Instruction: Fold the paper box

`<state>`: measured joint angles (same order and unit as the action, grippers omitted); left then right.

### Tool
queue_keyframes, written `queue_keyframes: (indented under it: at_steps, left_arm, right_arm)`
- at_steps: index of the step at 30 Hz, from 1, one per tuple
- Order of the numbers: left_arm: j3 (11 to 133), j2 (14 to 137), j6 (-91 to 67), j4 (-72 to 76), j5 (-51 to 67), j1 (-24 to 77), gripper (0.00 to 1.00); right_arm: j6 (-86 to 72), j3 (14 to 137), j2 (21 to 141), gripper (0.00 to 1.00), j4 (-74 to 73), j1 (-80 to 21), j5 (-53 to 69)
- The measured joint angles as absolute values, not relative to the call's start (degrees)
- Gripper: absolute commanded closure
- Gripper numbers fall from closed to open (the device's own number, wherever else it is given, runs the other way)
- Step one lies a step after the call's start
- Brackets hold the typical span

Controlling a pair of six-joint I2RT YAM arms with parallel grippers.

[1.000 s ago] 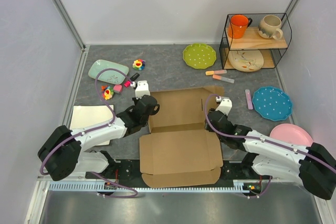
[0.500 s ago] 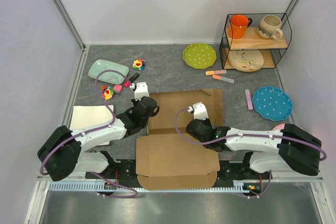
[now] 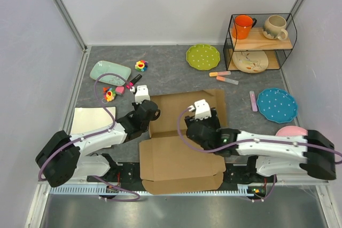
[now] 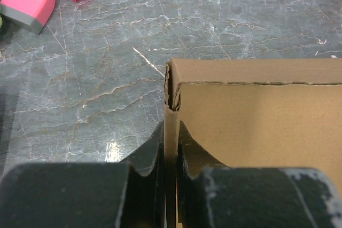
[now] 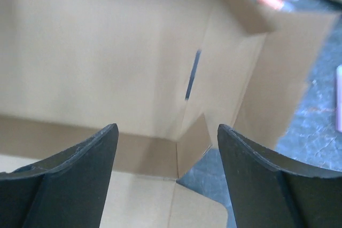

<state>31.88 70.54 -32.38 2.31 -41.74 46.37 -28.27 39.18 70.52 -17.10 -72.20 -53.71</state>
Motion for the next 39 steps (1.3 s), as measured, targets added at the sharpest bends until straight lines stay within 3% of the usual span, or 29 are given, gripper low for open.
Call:
queue_keyframes:
  at_steps: [5,10,16,22,29,33,39]
  left_arm:
    - [30.5,69.38,-32.45,3.73,-42.11,46.39,0.98]
    - [24.47,67.33,-30.46,14.28,-43.72,46.61,0.98]
    - [15.46,71.42,-21.8,40.21,-44.29,46.65,0.98]
    - [13.1,77.08,-10.92,59.51,-43.42,46.74,0.98]
    - [18.11,79.5,-3.62,65.89,-43.38,46.74,0.98]
    - [19.14,79.94,-2.5,67.81,-43.42,46.72,0.98]
    - [19.14,81.14,-1.83,68.07,-43.51,46.59,0.98]
  right_arm:
    - [-29.69,45.19,57.39,0.27,-19.42,-68.82,-56.84]
    - [-33.36,43.64,47.83,0.4,-20.1,-48.97,-51.81]
    - [-36.36,35.51,50.33,0.36,-19.66,-43.53,-41.78]
    - [-37.26,35.14,50.39,0.41,-17.45,-42.41,-38.68]
    - [-36.67,40.99,50.33,0.42,-15.44,-38.74,-37.17]
    - [-36.21,42.7,51.33,0.56,-12.93,-35.7,-35.2]
    - [-35.4,42.81,52.99,0.65,-10.57,-32.51,-31.83]
